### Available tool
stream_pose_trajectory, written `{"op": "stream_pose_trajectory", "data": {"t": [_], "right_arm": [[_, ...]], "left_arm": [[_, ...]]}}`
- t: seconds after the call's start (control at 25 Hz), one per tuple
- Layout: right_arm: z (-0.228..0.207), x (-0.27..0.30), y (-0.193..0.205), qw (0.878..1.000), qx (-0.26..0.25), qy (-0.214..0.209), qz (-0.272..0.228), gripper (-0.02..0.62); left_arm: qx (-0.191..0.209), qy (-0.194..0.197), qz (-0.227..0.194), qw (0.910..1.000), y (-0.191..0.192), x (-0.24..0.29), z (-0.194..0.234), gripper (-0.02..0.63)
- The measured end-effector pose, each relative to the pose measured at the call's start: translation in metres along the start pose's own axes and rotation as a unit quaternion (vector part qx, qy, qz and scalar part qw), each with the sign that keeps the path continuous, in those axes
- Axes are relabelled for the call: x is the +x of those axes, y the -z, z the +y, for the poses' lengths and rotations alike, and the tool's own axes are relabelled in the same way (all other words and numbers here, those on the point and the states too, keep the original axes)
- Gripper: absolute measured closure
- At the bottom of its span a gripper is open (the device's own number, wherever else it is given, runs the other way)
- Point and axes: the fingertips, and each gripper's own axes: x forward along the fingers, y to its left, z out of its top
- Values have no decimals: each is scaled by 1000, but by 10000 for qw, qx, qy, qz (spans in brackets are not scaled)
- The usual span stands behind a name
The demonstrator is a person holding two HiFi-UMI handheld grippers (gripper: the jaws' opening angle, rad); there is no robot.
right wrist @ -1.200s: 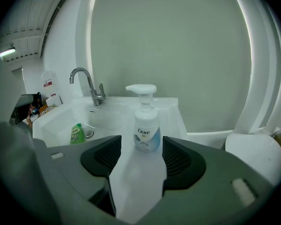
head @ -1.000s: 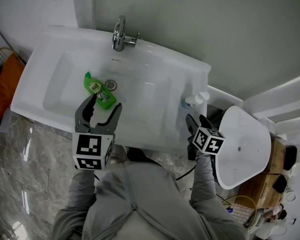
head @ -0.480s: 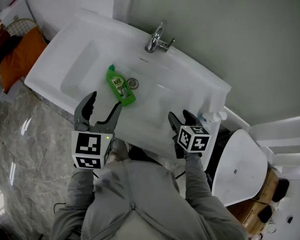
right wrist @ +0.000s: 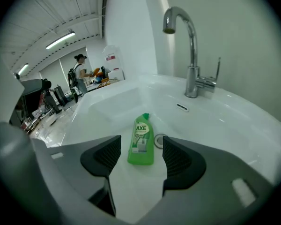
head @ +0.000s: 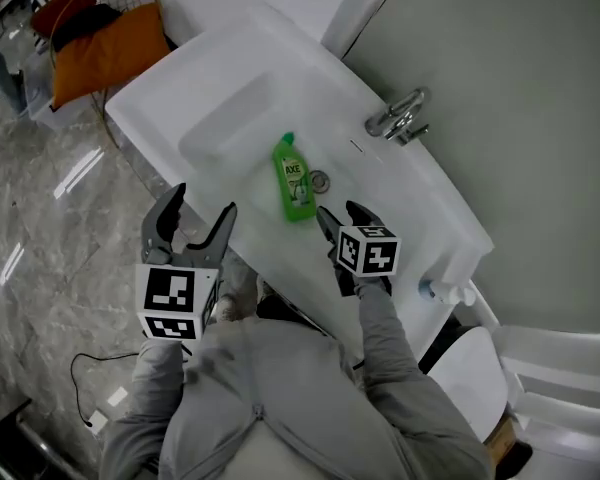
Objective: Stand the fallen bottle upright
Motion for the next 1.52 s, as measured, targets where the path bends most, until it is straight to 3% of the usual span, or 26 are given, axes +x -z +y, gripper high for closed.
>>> {"op": "stream_pose_trajectory", "data": {"t": [0.32, 0.56, 1.16, 1.52], "right_arm": [[17, 69, -9, 9972, -342, -329, 584, 318], [16, 109, -1, 9944, -340, -346, 942, 310], [4, 180, 3, 9865, -478, -109, 1564, 287], [4, 208, 10, 9735, -444, -219, 2232, 210]], "left_arm": [[-284, -764, 344, 9961, 23, -30, 40, 252], [-355, -1166, 336, 9920, 28, -44, 58, 252], [-494, -1719, 700, 9814, 52, -62, 91, 252], [-550, -1854, 781, 9780, 57, -64, 100, 252]]}}
